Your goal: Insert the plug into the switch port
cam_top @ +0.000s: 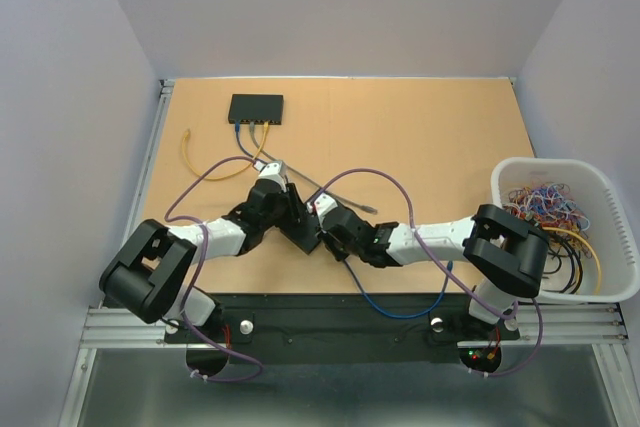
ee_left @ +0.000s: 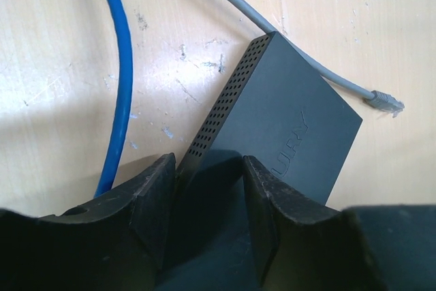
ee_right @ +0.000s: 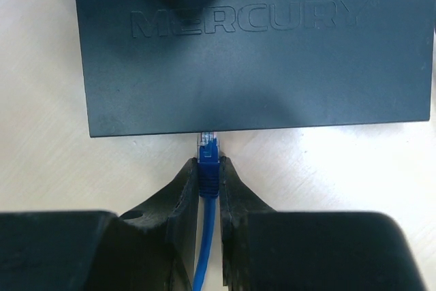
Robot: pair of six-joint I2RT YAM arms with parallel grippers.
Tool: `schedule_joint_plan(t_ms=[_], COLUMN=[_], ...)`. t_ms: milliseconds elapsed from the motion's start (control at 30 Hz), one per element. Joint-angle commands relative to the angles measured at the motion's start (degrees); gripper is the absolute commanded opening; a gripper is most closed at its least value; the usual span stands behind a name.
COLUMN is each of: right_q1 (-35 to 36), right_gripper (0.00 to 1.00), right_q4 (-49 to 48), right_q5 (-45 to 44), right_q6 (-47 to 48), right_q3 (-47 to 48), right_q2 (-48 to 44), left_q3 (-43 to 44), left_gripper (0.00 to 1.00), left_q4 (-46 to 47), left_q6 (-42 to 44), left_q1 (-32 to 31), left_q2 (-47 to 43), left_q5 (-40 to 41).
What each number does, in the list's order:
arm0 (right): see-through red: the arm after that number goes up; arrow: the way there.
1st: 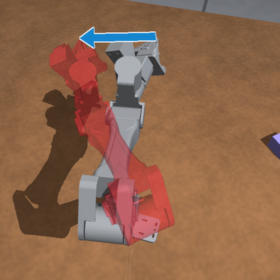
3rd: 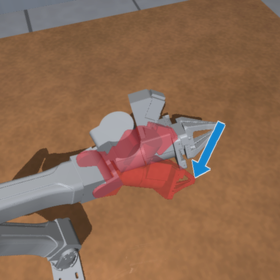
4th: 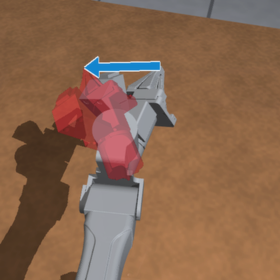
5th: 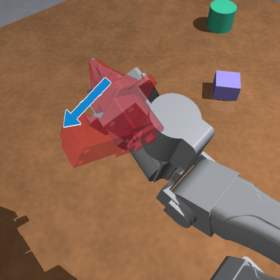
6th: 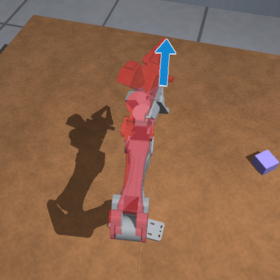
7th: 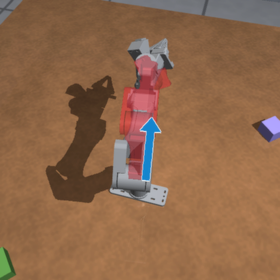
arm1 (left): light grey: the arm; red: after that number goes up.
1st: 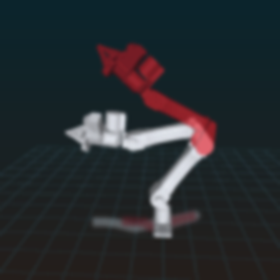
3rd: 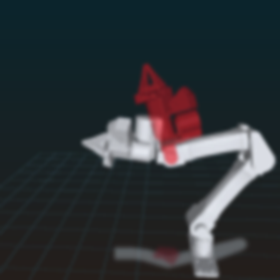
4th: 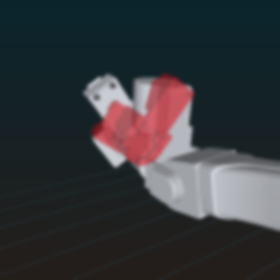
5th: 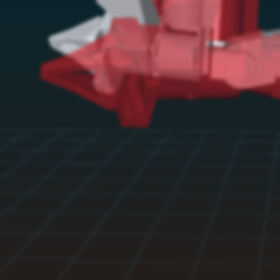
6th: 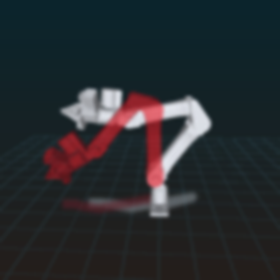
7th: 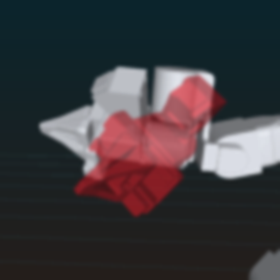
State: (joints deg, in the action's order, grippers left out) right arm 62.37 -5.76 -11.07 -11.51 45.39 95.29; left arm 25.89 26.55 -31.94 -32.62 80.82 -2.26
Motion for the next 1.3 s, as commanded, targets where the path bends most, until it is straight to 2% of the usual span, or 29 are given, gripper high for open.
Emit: schedule_joint_plan(t_ms=[0, 233, 400, 667, 900, 1067, 1267], right_q1=[1.00, 0.83, -0.32, -2.42, -3.39, -3.92, -3.92], right_gripper=[0.00, 0.00, 0.00, 0.00, 0.01, 0.00, 0.01], right_q4=[-5.76, -3.74, -3.38, -5.49, -11.90, -13.31, -12.96], right_q5=[0.08, -0.09, -2.02, -5.63, -6.42, 2.86, 13.35], right_q6=[4.21, 9.04, 8.52, 4.39, 1.67, 3.50, 7.11], right_q3=[5.32, 13.05, 17.18, 17.90, 14.82, 15.43, 17.19], right_q2=[0.60, 4.29, 7.81, 8.95, 6.50, 5.61, 5.70], left_q3=[1.44, 1.62, -0.22, -6.54, -10.15, -11.21, -10.51], left_gripper=[0.51, 0.50, 0.50, 0.50, 0.50, 0.50, 0.50], left_q4=[0.09, -0.18, 1.05, 3.78, 3.78, 3.78, 4.30], left_q6=[-0.31, -1.54, -3.91, -9.01, -11.38, -11.21, -9.81], left_q1=[-4.11, -8.68, -10.88, -13.17, -14.66, -15.54, -16.16], left_q2=[2.06, 4.70, 5.32, 2.16, -3.55, -6.72, -6.46], left_q5=[-4.60, -4.42, -6.26, -8.28, -8.28, -7.49, -8.11])
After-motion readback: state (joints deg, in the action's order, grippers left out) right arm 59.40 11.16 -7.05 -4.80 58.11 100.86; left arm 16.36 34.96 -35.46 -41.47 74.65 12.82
